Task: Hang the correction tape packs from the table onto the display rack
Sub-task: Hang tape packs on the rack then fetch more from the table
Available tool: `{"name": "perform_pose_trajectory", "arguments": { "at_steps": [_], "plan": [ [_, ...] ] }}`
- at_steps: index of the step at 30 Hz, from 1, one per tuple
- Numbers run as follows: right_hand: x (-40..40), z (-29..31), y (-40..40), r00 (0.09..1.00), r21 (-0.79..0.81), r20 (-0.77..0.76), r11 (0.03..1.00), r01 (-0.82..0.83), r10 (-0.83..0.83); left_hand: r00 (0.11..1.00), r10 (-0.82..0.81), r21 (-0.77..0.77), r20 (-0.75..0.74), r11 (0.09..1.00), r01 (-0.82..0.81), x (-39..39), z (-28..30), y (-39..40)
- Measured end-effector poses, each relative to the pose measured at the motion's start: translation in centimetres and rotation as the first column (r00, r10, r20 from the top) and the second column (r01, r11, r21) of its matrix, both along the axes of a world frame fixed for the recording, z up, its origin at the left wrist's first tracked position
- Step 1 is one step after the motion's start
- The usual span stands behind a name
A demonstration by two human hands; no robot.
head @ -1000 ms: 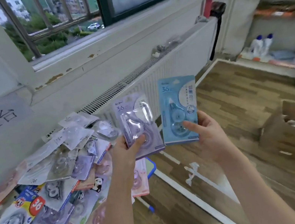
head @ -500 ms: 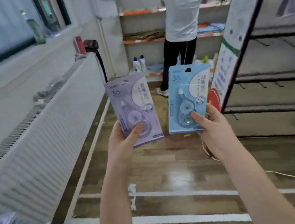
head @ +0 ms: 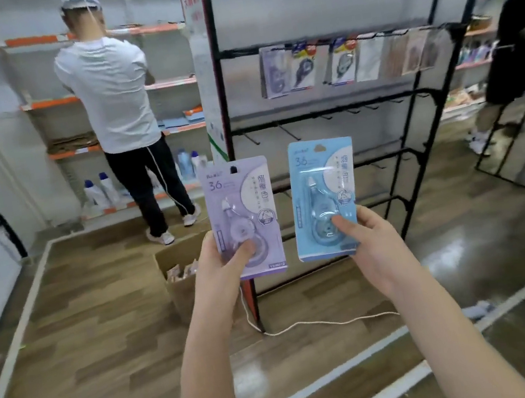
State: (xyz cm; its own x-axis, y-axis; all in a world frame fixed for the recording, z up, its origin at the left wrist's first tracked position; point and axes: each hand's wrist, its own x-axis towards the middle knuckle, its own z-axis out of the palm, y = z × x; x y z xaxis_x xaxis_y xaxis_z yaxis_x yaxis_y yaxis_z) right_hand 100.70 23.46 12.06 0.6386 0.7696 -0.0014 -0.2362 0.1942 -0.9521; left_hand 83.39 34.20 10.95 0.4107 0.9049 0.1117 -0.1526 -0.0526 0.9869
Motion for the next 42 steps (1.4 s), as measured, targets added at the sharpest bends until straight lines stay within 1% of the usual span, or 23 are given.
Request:
{"name": "perform_pose_trajectory", "arguments": {
  "at_steps": [4,10,17,20,25,31,36,40,42],
  "plan": [
    [6.6,0.7,-0.4,0.996,0.020,-0.002,0.996,0.089,-0.089,0.998,-0.066,0.015,-0.011,0.998,0.066,7.4,1.0,0.5],
    [14.8,-0.3,1.3,0.988,0.029,-0.001,0.988,0.151,-0.151,0.992,-0.116,0.057,-0.043,0.991,0.118,17.3,1.3,2.4],
    [25.4,-0.6,6.7,0.983,0.017,0.008,0.983,0.183,-0.183,0.984,-0.159,0.086,-0.081,0.982,0.166,28.7,1.0,8.0],
    [30.1,0.4,9.9,0.985,0.025,0.018,0.985,0.173,-0.173,0.983,-0.171,0.099,-0.070,0.979,0.178,33.5,1.1,11.3],
    [36.5,0.6,14.2,0.979,0.037,0.022,0.979,0.202,-0.203,0.982,-0.174,0.104,-0.075,0.978,0.181,40.1,1.3,15.1],
    [42.4,0.3,18.3,0.985,0.025,0.006,0.985,0.173,-0.174,0.989,-0.127,0.092,-0.081,0.987,0.134,44.9,2.0,18.4],
    [46.3,1.3,23.0,0.994,0.062,0.066,0.995,0.083,-0.087,0.999,-0.015,0.132,-0.042,0.991,0.020,47.7,2.8,21.5],
    [49.0,2.8,27.1,0.997,0.104,0.072,0.994,-0.030,0.023,0.998,0.064,0.147,0.027,0.987,-0.068,49.1,3.8,23.2],
    [49.8,3.6,28.9,0.993,0.129,0.078,0.987,-0.093,0.083,0.989,0.135,0.154,0.057,0.978,-0.142,49.7,4.5,24.0]
  ]
}}
